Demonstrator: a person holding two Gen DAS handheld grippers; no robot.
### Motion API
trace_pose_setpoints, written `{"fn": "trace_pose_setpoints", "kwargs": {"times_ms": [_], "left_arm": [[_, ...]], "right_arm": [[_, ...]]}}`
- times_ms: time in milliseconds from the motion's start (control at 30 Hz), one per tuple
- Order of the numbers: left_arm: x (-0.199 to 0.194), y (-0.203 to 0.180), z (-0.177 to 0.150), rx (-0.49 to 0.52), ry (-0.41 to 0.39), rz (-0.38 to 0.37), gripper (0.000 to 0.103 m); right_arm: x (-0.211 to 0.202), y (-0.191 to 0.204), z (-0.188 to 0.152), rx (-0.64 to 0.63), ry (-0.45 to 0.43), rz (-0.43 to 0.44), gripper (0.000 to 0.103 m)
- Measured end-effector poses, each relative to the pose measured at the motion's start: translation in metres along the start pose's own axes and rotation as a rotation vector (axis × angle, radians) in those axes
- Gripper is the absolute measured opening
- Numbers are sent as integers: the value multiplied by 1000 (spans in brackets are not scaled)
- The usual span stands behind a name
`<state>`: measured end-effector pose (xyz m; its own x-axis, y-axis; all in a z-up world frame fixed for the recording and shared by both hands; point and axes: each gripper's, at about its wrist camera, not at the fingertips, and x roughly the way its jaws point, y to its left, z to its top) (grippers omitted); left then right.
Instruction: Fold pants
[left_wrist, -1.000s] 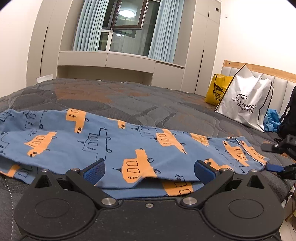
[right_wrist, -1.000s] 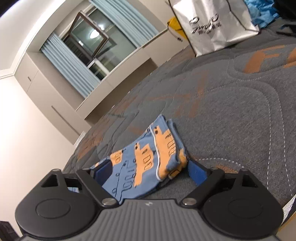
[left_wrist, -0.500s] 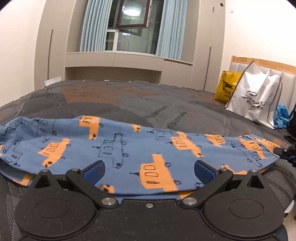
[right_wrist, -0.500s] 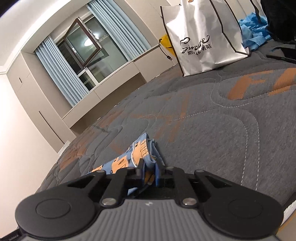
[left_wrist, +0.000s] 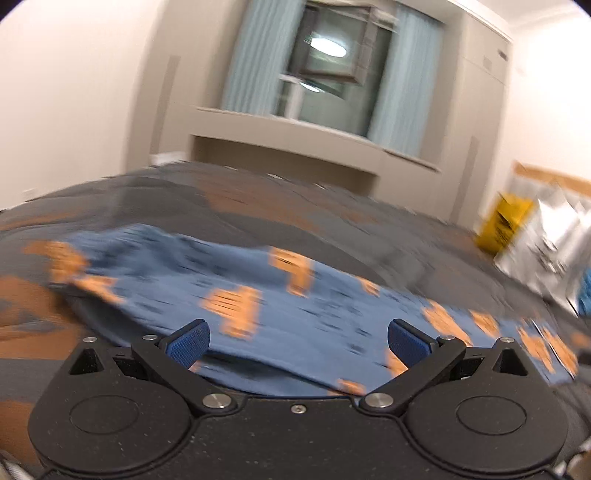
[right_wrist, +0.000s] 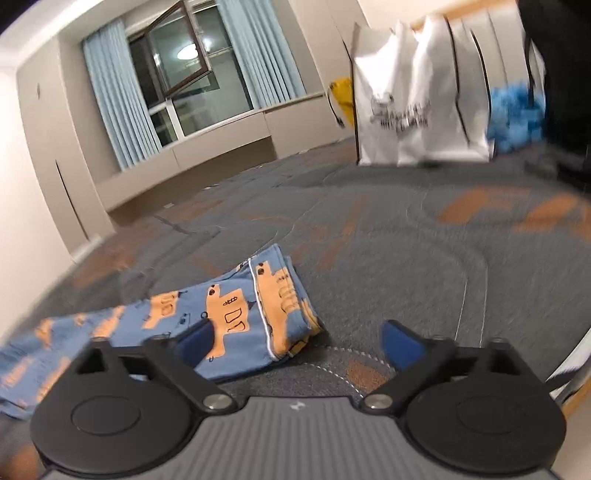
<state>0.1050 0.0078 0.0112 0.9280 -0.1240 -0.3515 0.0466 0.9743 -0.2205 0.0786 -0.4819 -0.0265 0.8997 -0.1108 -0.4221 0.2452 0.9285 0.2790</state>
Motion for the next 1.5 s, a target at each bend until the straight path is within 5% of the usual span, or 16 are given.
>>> {"fn": "trace_pose_setpoints", "kwargs": {"times_ms": [100,267,467,600,667,733,833,933,1267,1500], "left_arm": [[-11,41,8,-72,-40,99,102],[-9,113,22,-194,-39,220,102],[20,184,46,-262,9,211,99],[42,207,61,-297,68,114,89],[52,212,64,-315,88,88,83],[62,212,64,-318,103,85,65],[72,207,61,-308,144,61,33],[74,200,63,-286,140,77,19],[34,154,97,-8,-3,117,15],[67,175,71,-30,158,184,19]], "right_arm": [[0,39,0,-124,-19,-31,103],[21,114,-3,-229,7,104,103],[54,208,-16,-288,67,277,103],[68,257,-25,-348,98,368,103],[75,275,-29,-389,107,380,103],[82,289,-34,-421,138,378,103],[89,297,-41,-456,177,354,103],[90,294,-41,-447,194,352,103],[94,297,-45,-476,200,335,103],[95,291,-45,-458,199,353,103]]}}
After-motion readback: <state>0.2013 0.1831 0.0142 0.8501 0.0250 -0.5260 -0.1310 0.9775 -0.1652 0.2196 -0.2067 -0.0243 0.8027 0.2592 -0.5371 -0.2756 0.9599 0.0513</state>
